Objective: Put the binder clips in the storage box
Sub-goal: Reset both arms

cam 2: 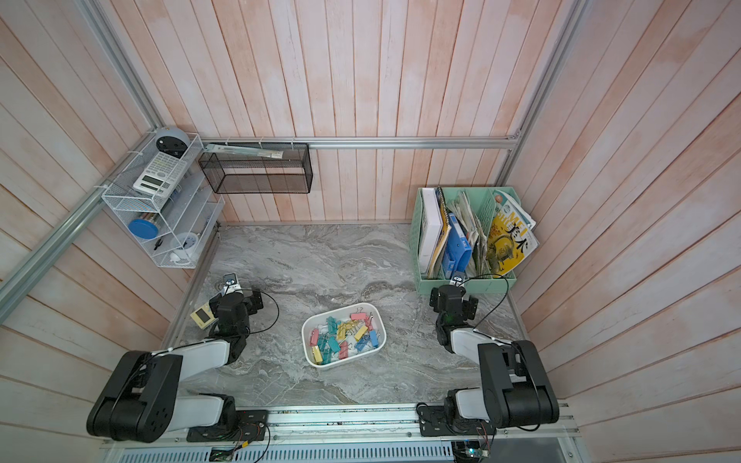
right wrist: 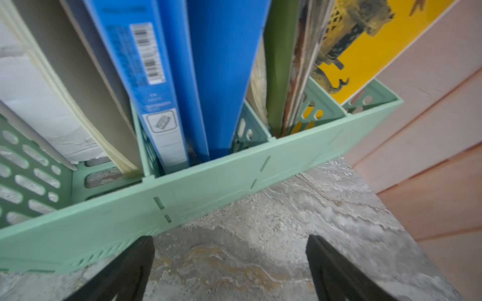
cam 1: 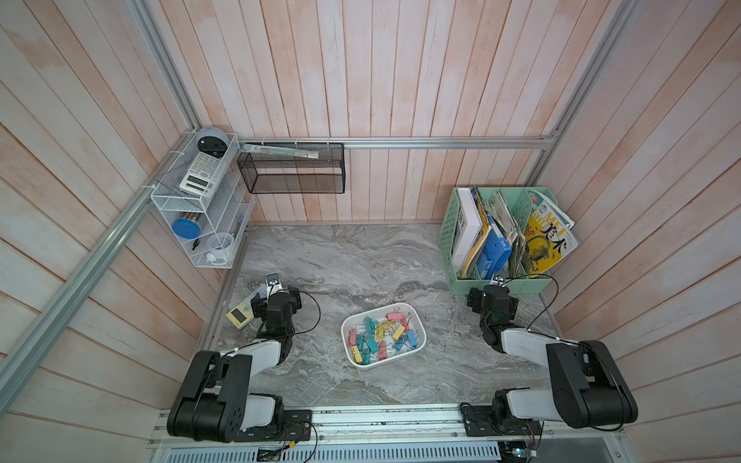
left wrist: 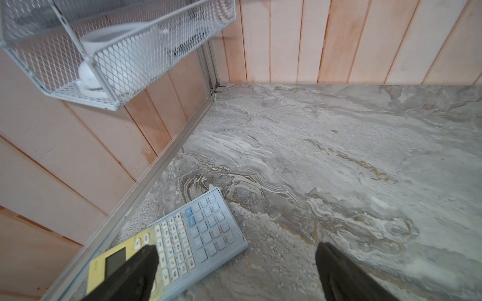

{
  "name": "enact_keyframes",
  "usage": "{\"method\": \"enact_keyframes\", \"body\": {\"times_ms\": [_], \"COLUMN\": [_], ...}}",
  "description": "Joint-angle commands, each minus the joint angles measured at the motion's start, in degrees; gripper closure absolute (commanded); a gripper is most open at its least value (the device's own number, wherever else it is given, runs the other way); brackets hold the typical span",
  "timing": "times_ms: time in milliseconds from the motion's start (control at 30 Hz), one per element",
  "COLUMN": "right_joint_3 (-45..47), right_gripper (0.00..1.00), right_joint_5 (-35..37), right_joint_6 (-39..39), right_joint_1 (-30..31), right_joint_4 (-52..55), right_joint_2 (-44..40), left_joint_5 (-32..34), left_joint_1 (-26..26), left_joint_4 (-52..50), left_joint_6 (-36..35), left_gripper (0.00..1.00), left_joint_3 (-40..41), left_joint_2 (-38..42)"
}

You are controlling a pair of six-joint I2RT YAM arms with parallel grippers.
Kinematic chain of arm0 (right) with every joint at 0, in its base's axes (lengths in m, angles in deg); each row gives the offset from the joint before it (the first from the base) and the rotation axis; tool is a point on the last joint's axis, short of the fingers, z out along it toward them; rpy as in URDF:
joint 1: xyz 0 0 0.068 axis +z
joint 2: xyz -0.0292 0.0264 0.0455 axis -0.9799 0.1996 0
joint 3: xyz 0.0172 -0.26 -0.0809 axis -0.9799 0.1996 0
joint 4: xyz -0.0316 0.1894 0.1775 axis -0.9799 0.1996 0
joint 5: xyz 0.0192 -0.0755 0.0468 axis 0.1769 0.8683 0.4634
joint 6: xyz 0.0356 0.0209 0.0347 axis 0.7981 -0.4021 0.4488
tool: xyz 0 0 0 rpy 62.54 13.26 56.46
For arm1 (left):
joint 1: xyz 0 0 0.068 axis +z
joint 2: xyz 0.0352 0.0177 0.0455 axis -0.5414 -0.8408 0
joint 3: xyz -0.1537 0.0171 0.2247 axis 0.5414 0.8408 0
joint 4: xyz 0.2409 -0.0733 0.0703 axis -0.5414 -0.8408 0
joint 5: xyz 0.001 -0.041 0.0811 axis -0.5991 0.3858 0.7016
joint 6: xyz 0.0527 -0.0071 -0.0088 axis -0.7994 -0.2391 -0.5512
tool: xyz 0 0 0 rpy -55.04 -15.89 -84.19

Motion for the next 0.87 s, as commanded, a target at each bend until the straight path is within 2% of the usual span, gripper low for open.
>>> {"method": "enact_keyframes", "body": {"times_ms": [0,33,67,167,300,400,833], "right_joint_3": [1.6,3.7,4.3,2.2,3.2,1.1,1.3], "right_gripper": [0.03,0.03,0.03,0.02,0.02,0.02,0.02], "right_joint_5": [-2.5,-2.8,-3.9,-2.4,-2.9,-3.5,-3.2], "right_joint_6": [-2.7,-4.0,-3.6,-2.0,-2.7,-3.0,-3.1], "right_joint_1": [-1.4,-1.3,-1.3,-1.8,-1.8,-1.7,-1.6], "right_joint_4": [-21.9,-29.8,-26.7,-19.5,-26.1,-21.1,-21.9], "right_joint_2": [8.3,10.9,9.0,6.7,9.3,9.0,9.2], "left_joint_5": [-10.0,-12.2,-13.6,-14.2,-13.8,-13.8,-15.0], "left_joint_1": [3.1,4.1,5.0,5.6,5.6,5.5,5.1], "left_joint_4": [8.2,9.9,8.1,13.6,13.1,13.1,12.6], "left_joint_6": [2.0,2.4,3.4,3.7,3.6,3.5,2.7], "left_gripper": [0.00,0.00,0.00,0.00,0.00,0.00,0.00], "left_joint_3": [-4.0,-3.9,-3.7,-2.0,-1.9,-1.9,-2.3], "left_joint_2": [-6.6,-7.7,-7.0,-8.5,-8.3,-8.4,-8.4]}}
